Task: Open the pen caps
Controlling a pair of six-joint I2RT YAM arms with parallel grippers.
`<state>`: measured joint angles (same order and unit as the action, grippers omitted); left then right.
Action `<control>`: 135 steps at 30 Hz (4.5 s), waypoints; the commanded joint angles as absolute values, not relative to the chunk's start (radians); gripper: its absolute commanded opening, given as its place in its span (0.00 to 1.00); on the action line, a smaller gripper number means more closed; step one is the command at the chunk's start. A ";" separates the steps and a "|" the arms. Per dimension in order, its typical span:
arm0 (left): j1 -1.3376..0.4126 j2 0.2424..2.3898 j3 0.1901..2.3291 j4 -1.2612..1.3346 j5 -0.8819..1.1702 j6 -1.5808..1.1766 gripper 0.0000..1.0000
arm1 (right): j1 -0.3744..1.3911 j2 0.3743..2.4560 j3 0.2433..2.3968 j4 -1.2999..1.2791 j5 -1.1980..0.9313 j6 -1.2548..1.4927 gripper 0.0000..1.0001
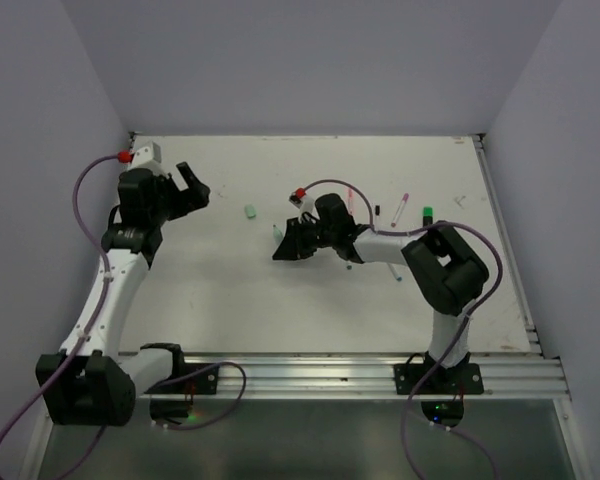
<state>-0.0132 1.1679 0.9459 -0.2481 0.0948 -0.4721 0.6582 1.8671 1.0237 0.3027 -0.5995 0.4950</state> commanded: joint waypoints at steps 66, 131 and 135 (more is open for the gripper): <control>-0.006 0.976 0.802 -0.334 -0.026 -0.290 1.00 | 0.594 1.750 1.060 -0.336 0.270 0.411 0.43; -0.644 1.170 0.779 0.044 -0.049 -0.787 0.57 | 1.049 1.318 0.796 0.183 0.239 0.310 0.00; -0.646 1.175 0.779 0.049 -0.045 -0.798 0.48 | 1.049 1.325 0.798 0.183 0.235 0.308 0.00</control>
<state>-0.6384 1.1770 0.7349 -0.0113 -0.0128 -0.7769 1.0424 1.3205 0.7853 0.1310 0.2401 0.3134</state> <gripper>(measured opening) 0.497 0.063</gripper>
